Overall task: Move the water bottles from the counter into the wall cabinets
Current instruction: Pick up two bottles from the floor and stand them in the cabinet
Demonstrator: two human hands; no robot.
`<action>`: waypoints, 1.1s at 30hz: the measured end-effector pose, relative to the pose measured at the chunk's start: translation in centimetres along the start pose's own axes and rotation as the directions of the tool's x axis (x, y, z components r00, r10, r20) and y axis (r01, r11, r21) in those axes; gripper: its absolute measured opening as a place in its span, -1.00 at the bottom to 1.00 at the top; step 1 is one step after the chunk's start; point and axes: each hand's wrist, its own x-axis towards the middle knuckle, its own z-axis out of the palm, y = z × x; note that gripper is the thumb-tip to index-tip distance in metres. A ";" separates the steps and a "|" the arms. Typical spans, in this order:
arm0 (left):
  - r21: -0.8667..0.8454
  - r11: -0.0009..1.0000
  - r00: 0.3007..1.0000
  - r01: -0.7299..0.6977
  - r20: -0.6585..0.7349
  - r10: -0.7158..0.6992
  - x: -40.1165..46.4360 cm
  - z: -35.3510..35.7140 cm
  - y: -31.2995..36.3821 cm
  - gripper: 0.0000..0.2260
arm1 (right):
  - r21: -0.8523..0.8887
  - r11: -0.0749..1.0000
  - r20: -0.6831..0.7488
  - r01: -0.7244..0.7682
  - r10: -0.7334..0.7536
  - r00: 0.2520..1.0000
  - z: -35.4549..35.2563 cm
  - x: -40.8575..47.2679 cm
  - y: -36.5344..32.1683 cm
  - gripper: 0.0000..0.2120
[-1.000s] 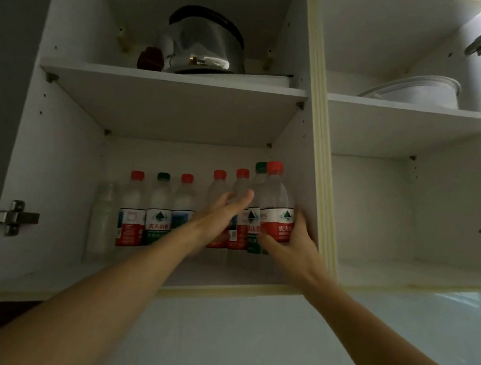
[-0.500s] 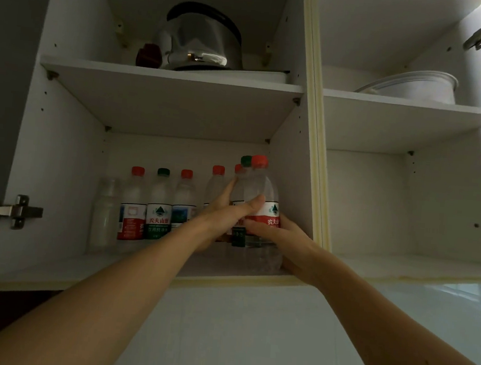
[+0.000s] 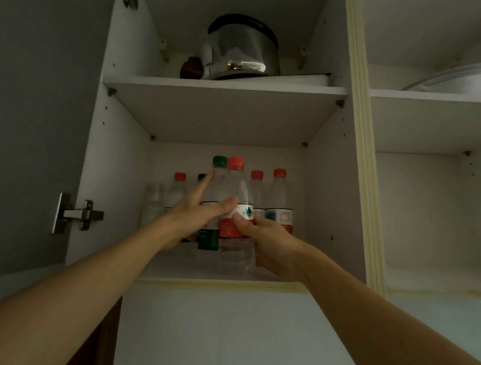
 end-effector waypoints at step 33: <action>0.329 0.944 0.867 0.007 -0.473 0.158 0.1 -4.8 -6.1 0.01 | -0.772 0.628 -0.328 0.093 -0.520 0.789 1.5 5.0 -1.8 -0.70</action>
